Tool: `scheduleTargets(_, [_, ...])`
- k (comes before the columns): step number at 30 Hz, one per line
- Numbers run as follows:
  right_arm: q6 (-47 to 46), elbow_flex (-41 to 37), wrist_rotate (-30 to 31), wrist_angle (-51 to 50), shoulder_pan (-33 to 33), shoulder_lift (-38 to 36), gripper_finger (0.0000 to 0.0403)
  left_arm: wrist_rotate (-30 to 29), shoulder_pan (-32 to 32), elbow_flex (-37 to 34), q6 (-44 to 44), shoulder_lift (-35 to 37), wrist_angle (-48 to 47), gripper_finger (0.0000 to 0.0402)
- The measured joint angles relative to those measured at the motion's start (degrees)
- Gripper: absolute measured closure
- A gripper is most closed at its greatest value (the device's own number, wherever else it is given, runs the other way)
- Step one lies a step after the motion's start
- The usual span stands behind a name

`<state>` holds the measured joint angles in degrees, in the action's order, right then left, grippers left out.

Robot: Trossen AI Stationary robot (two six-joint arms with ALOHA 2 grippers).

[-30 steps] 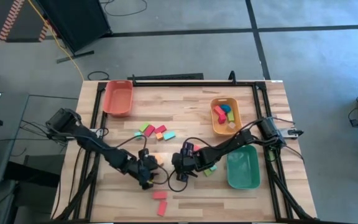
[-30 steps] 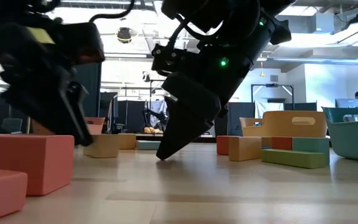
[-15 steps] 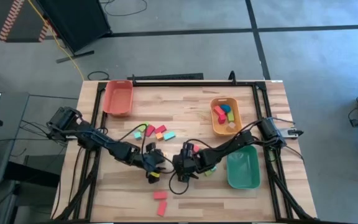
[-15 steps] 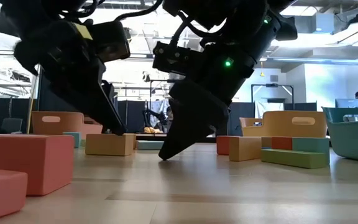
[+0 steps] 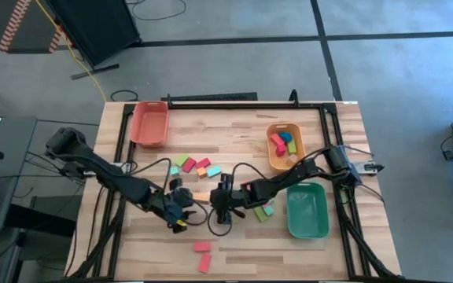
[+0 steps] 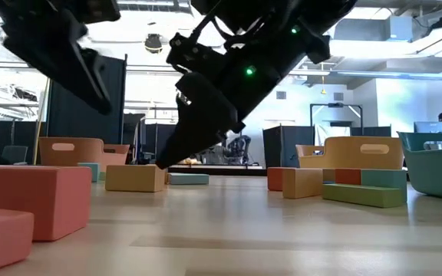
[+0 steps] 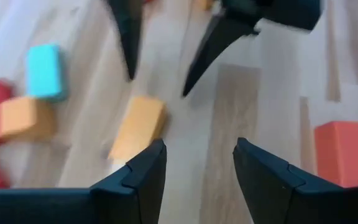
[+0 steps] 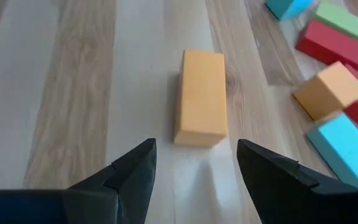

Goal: Sort blocks by size
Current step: Put the large rectangular yellow block into the yellow bin

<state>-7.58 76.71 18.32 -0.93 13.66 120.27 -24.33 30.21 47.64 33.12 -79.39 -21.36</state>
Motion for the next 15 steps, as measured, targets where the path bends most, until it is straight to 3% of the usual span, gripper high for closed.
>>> scheduleTargets(15, [1.2, 0.0, -9.7, 8.6, -4.5, 0.7, 0.0138, -3.4, 6.0, 0.0, 6.5, 1.5, -4.4, 0.0223])
